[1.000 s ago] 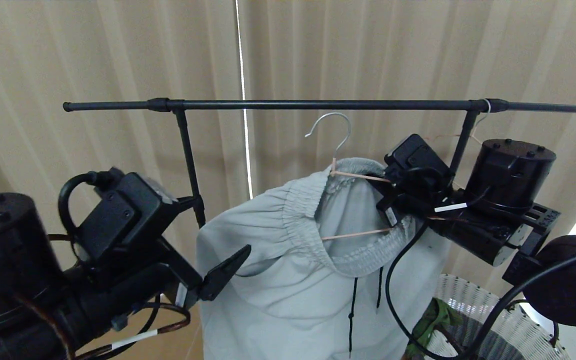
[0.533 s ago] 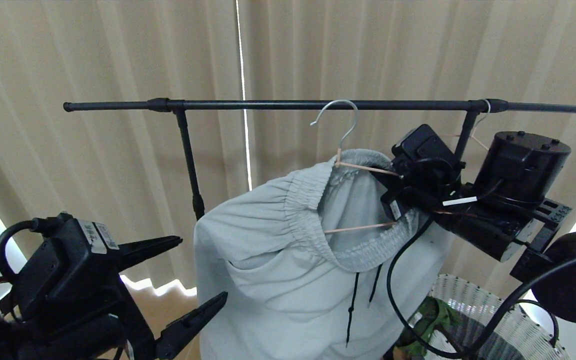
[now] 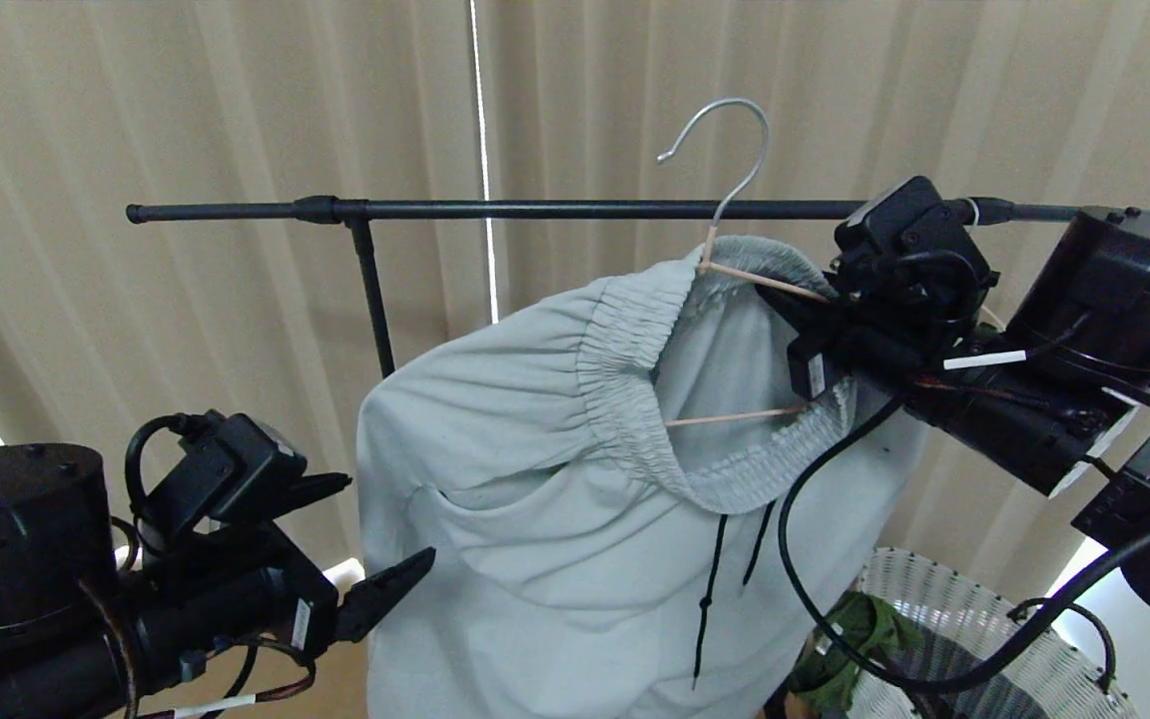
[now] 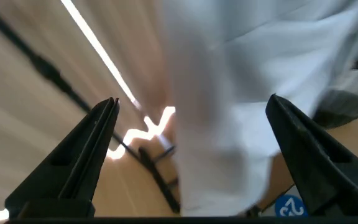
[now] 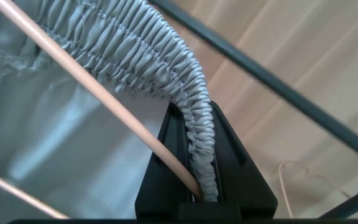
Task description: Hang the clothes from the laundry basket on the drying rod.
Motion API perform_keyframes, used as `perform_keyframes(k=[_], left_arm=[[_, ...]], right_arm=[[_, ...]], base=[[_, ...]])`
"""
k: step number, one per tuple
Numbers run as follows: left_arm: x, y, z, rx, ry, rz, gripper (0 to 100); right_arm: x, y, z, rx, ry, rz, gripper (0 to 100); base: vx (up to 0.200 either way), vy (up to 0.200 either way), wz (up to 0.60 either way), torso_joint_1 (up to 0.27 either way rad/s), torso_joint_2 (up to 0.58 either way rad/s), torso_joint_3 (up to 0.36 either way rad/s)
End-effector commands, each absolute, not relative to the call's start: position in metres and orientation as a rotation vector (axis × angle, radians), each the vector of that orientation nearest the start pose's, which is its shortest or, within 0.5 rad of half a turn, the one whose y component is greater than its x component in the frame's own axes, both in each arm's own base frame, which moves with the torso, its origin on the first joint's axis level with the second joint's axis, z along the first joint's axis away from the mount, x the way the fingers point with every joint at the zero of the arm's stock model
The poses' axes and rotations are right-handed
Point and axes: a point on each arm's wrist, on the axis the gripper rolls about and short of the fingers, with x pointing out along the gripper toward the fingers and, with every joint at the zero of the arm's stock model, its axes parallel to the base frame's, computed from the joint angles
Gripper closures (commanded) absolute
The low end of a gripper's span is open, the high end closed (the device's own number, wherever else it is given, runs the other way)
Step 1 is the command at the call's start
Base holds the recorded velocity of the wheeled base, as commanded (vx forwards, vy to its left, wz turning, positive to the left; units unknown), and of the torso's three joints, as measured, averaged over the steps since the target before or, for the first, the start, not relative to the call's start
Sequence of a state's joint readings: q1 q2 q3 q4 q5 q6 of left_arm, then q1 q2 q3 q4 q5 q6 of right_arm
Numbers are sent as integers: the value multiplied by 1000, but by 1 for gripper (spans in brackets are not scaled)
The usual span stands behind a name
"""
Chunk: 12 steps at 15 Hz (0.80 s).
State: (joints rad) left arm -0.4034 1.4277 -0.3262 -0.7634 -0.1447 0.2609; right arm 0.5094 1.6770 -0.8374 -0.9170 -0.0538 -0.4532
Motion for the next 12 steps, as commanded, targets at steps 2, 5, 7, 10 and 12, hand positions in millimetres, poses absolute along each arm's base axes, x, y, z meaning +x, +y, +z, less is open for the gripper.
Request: perform_keyframes(k=[2,5,7,10,12], left_arm=[[199,-75,127,300,343,-506,0],[200,-72,128,302,339,-491,0],[199,-72,127,302,343,-489,100],[200,-61,122,343,375,-370,100],[198,-53,116,396,400,-326,100]], right_arm=[[265,155,235,-415,-206,447,100],[265,156,237,-414,-212,447,100],[265,156,238,-414,-214,446,100],[263,155,238,-413,-213,439,100],[262,152,242,-411,-220,429,100]], base=[[0,0,0,0,0,0],[0,0,0,0,0,0],[0,0,0,0,0,0],[0,0,0,0,0,0],[0,0,0,0,0,0]])
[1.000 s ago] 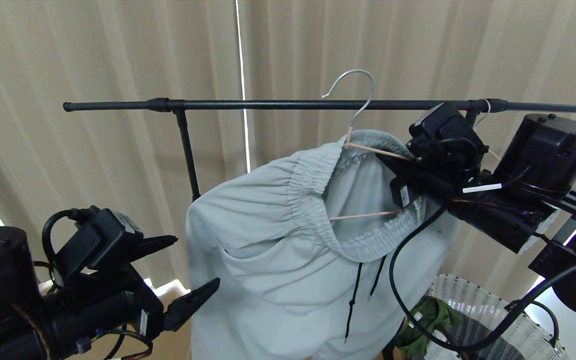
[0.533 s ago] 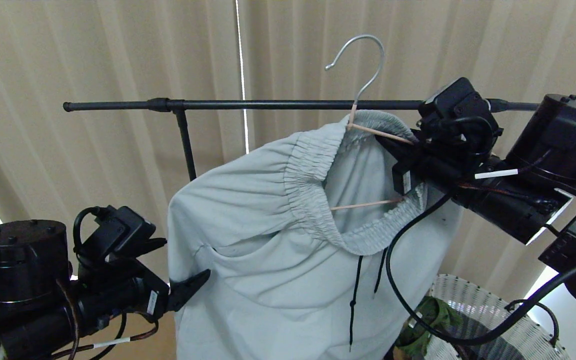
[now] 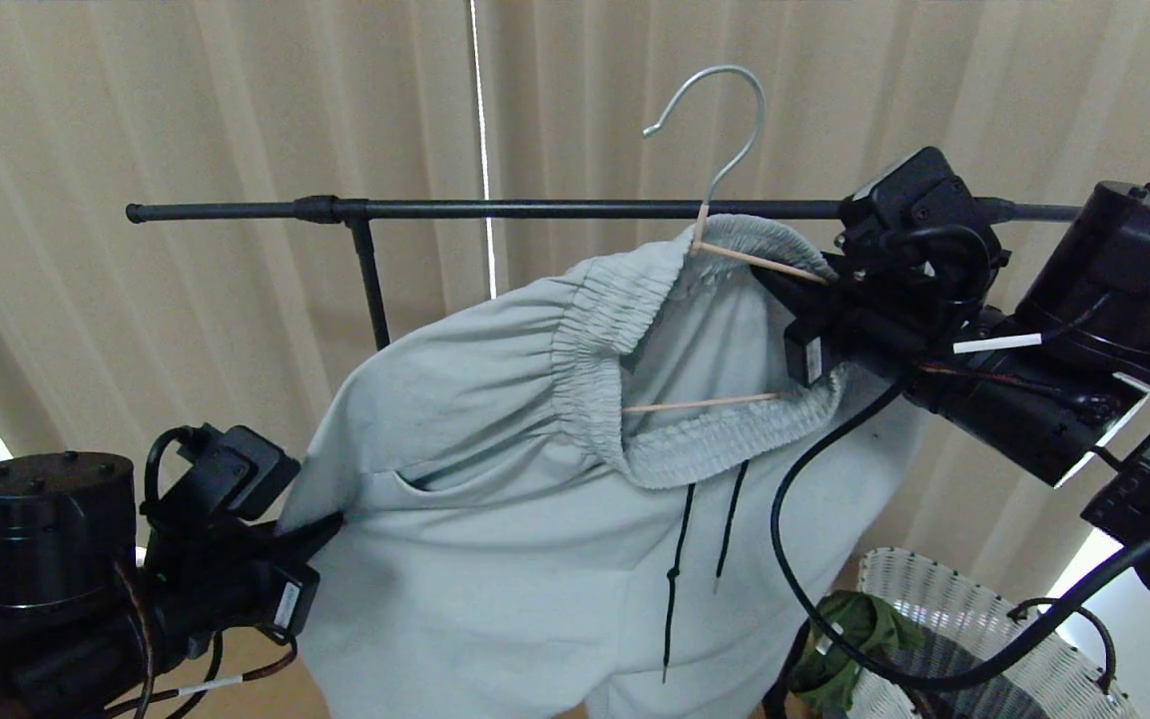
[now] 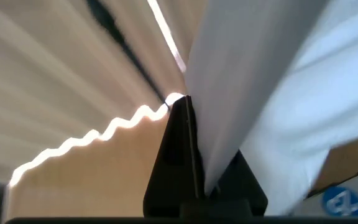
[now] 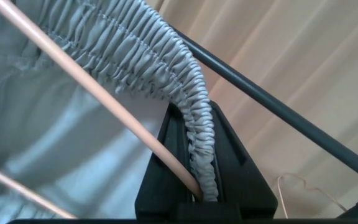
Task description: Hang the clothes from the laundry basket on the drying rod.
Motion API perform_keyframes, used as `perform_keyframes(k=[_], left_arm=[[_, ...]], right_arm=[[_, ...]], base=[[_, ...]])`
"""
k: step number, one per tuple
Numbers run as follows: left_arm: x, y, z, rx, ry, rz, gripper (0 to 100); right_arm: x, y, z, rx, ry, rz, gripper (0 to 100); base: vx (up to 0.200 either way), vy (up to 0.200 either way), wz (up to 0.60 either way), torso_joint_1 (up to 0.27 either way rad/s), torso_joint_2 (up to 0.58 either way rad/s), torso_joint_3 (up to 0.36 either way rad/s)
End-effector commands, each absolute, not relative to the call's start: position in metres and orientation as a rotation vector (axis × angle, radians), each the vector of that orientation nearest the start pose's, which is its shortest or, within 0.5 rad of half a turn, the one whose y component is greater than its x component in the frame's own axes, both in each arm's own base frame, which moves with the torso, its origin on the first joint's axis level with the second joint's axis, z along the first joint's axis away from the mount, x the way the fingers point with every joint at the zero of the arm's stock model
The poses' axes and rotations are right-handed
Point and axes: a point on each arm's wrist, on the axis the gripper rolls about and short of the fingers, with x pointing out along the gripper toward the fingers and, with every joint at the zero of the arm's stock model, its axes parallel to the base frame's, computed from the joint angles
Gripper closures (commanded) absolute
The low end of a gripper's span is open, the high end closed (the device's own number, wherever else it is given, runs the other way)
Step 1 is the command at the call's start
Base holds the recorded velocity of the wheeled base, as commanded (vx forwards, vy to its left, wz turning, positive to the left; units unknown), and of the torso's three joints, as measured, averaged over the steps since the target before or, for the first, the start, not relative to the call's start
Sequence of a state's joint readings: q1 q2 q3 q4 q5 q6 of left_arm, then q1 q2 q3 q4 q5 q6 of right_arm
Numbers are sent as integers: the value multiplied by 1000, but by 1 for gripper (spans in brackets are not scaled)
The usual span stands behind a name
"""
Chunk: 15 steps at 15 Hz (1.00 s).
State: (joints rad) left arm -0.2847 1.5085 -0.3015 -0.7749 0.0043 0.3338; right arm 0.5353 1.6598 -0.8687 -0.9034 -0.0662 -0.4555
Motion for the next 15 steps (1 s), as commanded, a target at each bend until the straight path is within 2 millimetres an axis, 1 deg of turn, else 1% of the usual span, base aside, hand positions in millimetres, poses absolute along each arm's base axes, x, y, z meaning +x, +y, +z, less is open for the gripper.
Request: perform_keyframes(k=[1,4,6,8,11,12,15], left_arm=[[198,-51,115,406,405,-316,100],[198,-45,113,415,423,-270,100],[198,-44,113,422,428,-247,100],[199,-46,114,423,421,-252,100],[203,-48,121,409,379,-255,100],[203,-49,122,405,374,-259,0],[201,-54,128,401,325,-277,0]], right_arm=[[261,151,243,-411,-220,427,100],[255,143,249,-415,-207,411,100],[256,138,251,-416,-204,396,100],[256,137,249,-419,-196,395,100],[258,138,246,-423,-181,399,100],[258,138,245,-425,-176,400,100],[257,138,244,-432,-152,406,100]], base=[[0,0,0,0,0,0],[0,0,0,0,0,0],[0,0,0,0,0,0],[0,0,0,0,0,0],[0,0,0,0,0,0],[0,0,0,0,0,0],[0,0,0,0,0,0]])
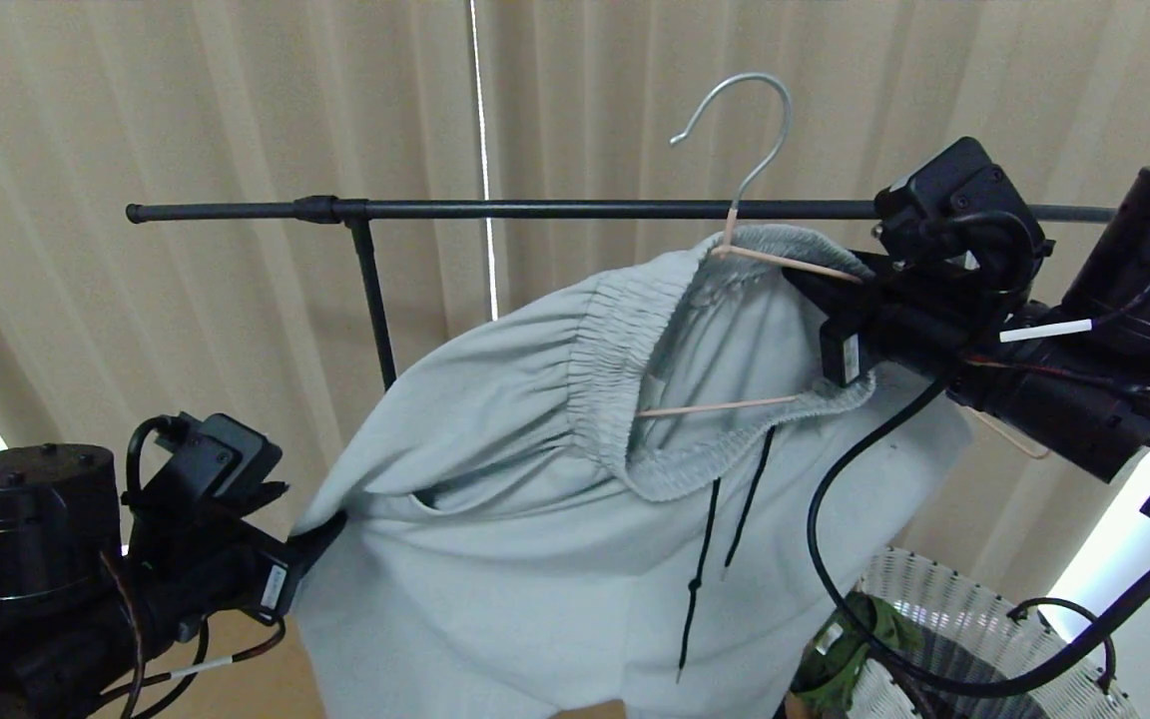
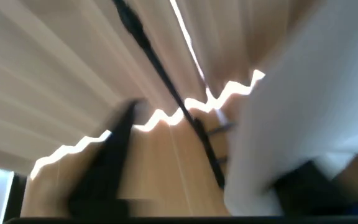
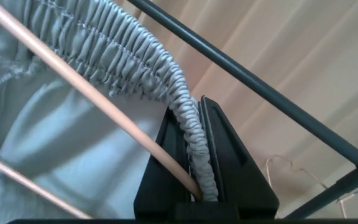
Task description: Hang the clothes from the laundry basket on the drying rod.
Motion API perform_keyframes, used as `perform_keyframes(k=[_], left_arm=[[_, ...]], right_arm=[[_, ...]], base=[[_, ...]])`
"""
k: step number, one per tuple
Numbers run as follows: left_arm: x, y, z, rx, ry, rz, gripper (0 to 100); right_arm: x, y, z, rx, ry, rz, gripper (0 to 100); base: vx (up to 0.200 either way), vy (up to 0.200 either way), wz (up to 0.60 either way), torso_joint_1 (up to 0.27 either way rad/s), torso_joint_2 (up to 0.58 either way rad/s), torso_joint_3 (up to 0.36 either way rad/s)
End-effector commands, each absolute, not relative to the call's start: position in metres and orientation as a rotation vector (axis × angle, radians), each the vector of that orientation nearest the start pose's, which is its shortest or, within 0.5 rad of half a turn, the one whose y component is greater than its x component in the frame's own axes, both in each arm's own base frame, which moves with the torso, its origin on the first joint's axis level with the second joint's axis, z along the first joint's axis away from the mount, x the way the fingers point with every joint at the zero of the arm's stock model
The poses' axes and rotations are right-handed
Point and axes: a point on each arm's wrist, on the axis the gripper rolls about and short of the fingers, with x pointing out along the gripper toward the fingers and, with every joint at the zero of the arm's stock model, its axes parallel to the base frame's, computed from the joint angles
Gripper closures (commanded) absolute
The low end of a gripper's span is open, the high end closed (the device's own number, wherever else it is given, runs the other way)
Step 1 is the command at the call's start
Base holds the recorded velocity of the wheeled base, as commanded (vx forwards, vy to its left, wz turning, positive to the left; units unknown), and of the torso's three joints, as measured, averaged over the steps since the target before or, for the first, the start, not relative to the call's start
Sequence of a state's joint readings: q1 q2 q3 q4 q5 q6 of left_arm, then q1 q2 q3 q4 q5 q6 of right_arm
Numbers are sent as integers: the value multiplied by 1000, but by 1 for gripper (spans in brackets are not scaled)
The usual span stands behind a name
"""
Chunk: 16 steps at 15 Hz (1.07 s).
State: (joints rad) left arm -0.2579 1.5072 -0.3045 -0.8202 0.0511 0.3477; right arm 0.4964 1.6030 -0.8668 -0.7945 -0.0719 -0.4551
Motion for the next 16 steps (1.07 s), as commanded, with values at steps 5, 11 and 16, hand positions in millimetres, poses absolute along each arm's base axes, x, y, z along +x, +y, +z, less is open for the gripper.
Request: perform_keyframes(k=[5,11,16], left_arm=[[178,-69,157,286,165,-354,0],[140,-66,155,202,134,-426,0],[139,-59,163,169,91,-419,0]], right_arm=[[255,127,235,-472,-12,361,100],[241,113,225,-549,209,232,100],[250,88,224,-539,259,101,100]], base=[[0,0,0,0,0,0],[0,0,0,0,0,0],[0,0,0,0,0,0]])
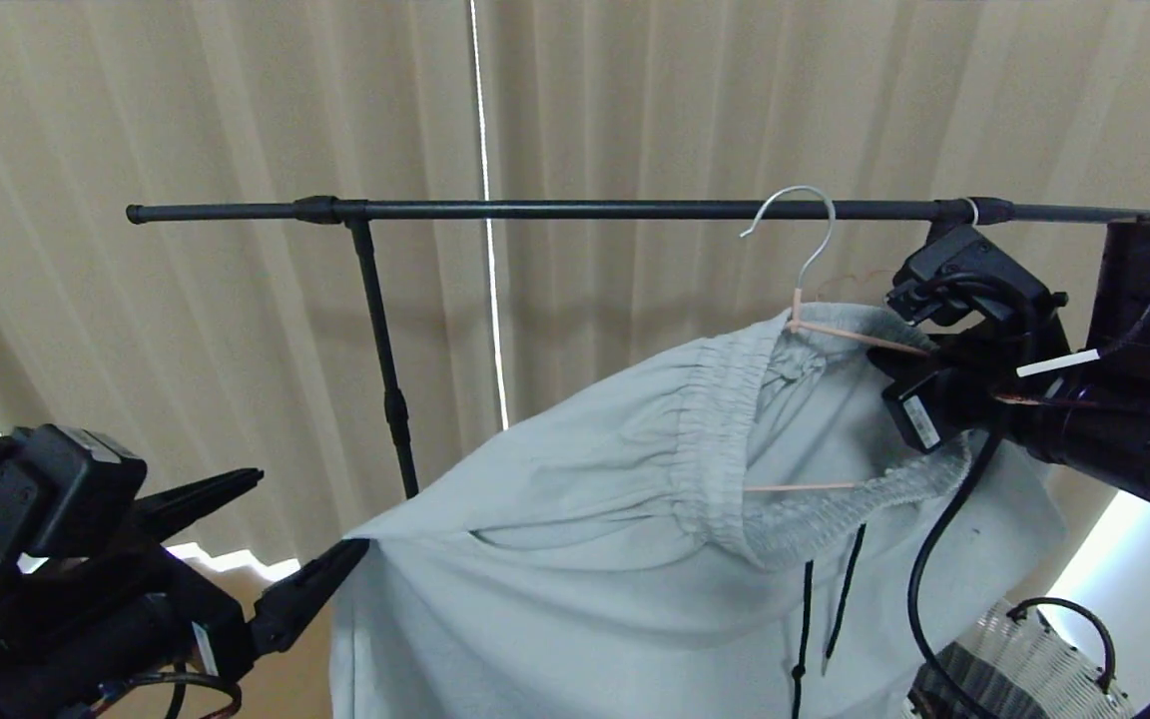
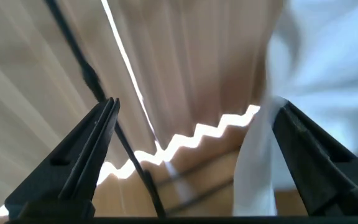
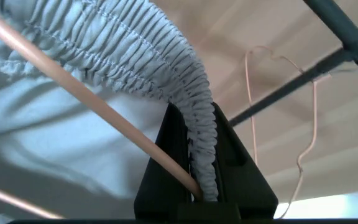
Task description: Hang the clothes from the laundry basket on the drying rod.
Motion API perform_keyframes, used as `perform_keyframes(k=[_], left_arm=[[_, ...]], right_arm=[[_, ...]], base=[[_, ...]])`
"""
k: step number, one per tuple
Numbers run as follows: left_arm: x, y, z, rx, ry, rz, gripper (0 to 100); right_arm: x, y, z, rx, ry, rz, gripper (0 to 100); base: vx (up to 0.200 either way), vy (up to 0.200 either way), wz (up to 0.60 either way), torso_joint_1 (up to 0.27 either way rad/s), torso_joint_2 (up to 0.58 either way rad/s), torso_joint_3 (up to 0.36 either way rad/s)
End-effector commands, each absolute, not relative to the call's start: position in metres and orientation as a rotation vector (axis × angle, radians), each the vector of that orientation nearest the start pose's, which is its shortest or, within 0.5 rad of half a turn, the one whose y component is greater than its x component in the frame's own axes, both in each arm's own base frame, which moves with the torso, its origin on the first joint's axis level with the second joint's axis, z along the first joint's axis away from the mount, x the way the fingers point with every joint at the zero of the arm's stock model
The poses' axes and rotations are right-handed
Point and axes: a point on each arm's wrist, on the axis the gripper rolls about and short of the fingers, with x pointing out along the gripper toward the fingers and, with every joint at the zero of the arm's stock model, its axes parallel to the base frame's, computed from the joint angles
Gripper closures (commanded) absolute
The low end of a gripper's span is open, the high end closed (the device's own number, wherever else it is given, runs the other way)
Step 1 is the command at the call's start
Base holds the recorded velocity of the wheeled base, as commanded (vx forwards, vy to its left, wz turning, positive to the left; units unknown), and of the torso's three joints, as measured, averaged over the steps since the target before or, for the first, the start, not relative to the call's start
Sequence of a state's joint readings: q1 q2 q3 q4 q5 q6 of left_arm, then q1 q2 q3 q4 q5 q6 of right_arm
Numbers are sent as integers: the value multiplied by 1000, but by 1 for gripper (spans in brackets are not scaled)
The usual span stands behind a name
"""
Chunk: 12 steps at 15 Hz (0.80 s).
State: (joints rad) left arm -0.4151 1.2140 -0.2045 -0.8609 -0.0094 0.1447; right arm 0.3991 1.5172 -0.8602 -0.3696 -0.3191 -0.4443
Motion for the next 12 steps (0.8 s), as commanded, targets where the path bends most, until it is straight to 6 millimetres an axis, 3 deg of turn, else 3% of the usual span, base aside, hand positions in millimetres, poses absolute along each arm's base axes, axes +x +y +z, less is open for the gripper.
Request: perform_keyframes(k=[1,4,11,12], left_arm=[[139,-57,166,170,58,-405,0],[133,-55,172,166,-22,-396,0],[142,-58,178,155,-26,-389,0],[142,-58,178,155,-26,-389,0]], right_arm=[[253,83,223,-537,266,81,100],[257,73,225,-528,269,42,100],[256,79,224,-493,268,58,100],[256,79,224,-493,268,58,100]], base=[[0,0,0,0,0,0],[0,0,0,0,0,0],[0,0,0,0,0,0],[200,0,0,2,2,2]])
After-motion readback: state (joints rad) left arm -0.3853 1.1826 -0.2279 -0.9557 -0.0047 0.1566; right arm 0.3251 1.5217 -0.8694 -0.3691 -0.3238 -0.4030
